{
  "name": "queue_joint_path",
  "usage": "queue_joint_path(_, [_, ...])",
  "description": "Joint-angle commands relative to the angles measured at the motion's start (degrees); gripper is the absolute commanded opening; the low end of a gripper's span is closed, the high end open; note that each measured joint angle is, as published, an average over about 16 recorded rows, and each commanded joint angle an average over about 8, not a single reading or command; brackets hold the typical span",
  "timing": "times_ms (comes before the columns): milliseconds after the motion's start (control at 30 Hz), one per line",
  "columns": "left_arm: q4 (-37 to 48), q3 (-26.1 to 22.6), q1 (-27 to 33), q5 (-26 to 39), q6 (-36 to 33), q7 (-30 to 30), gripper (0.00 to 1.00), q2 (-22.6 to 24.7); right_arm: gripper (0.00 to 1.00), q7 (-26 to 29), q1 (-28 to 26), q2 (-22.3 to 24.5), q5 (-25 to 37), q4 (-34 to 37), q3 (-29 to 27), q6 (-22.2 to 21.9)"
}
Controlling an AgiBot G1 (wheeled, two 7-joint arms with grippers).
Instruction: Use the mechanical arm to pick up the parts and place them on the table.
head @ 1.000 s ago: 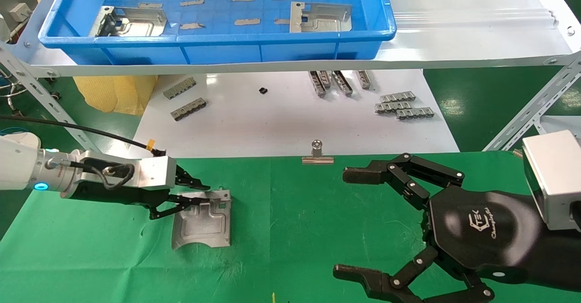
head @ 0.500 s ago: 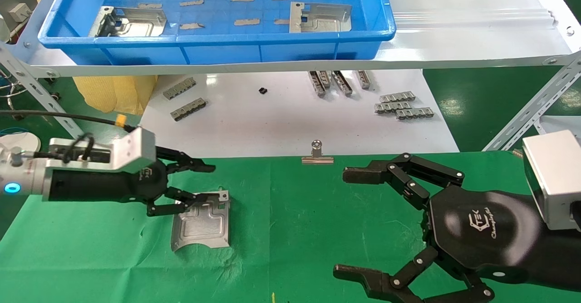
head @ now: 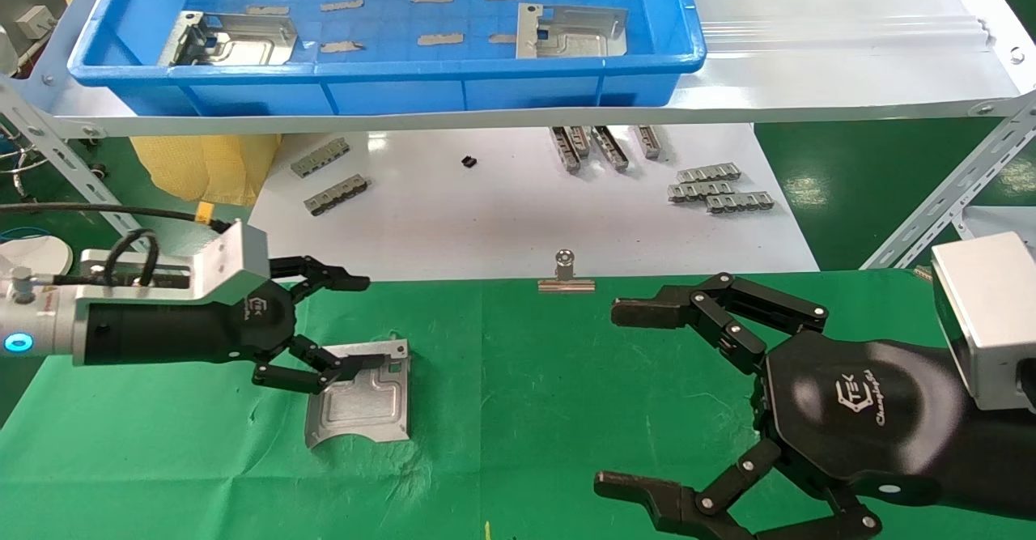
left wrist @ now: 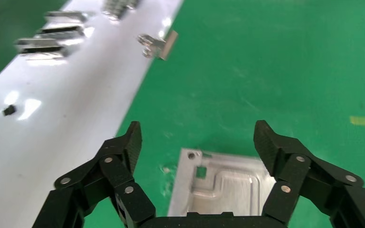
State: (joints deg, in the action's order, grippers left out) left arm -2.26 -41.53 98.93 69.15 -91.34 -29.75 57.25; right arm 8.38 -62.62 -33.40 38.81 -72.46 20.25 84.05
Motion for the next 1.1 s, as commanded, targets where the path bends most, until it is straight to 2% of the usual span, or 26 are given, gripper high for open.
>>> queue_joint_path(33, [-1.1,0.38,-0.55,-0.4,0.1,0.58,1.0,-0.33,1.0,0.0,0.0,0.0,0.0,0.0,0.0,0.0])
queue_joint_path(1100, [-41.22,14.74,-21.59,-15.77,3.27,23.39,1.0,-12.85,1.0,-0.01,-0.01,0.01,-0.01,0.01,0.02,0.0])
